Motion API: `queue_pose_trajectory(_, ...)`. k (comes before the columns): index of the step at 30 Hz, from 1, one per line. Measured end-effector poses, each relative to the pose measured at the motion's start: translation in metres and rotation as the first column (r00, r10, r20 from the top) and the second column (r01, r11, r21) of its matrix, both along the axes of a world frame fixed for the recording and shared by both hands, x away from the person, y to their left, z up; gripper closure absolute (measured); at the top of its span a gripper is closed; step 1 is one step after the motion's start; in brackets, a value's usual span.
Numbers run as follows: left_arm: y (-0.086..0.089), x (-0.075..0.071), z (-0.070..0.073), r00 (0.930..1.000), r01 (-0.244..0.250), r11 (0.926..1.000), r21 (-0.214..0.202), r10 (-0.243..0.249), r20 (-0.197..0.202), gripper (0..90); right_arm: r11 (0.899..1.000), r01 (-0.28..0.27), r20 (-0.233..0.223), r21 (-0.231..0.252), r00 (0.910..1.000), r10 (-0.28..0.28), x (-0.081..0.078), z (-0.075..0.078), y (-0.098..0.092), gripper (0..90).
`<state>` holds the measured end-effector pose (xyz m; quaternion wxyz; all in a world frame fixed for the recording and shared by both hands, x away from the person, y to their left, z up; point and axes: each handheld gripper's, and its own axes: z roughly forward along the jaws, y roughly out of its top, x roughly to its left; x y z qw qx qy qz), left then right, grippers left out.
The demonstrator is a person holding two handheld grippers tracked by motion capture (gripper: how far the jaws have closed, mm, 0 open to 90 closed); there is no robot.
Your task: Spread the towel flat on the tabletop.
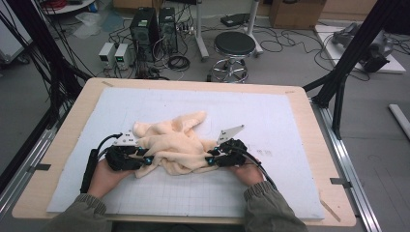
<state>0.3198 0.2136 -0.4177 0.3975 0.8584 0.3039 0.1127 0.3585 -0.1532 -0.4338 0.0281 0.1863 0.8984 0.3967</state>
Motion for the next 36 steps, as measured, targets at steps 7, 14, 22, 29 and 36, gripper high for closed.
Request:
queue_pose_trajectory(7,0.003,-0.007,0.008,0.9995,-0.009,0.9997,-0.022,0.009,0.029,79.2,1.0,-0.011,0.019,0.011,0.9998,0.01,-0.004,0.012,-0.012,82.2)
queue_pose_trajectory(14,-0.004,-0.033,0.031,0.9941,0.06,0.9979,-0.024,-0.058,0.091,81.8,1.0,-0.009,0.085,0.006,0.9963,0.008,-0.039,0.041,-0.045,82.3)
queue_pose_trajectory(22,-0.011,-0.081,0.042,0.9818,0.157,0.9875,0.011,-0.157,0.107,82.3,0.998,-0.059,0.102,-0.024,0.9929,0.061,-0.106,0.043,-0.058,82.2)
queue_pose_trajectory(29,-0.001,-0.103,0.032,0.9808,0.188,0.9809,0.05,-0.19,0.043,79.8,0.992,-0.128,0.057,-0.024,0.99,0.129,-0.119,0.031,-0.046,68.9)
queue_pose_trajectory(36,0.002,-0.091,0.059,0.9828,0.144,0.9895,0.0,-0.143,0.116,52.4,0.995,-0.069,0.133,0.076,0.9894,0.058,-0.092,0.06,-0.051,56.2)
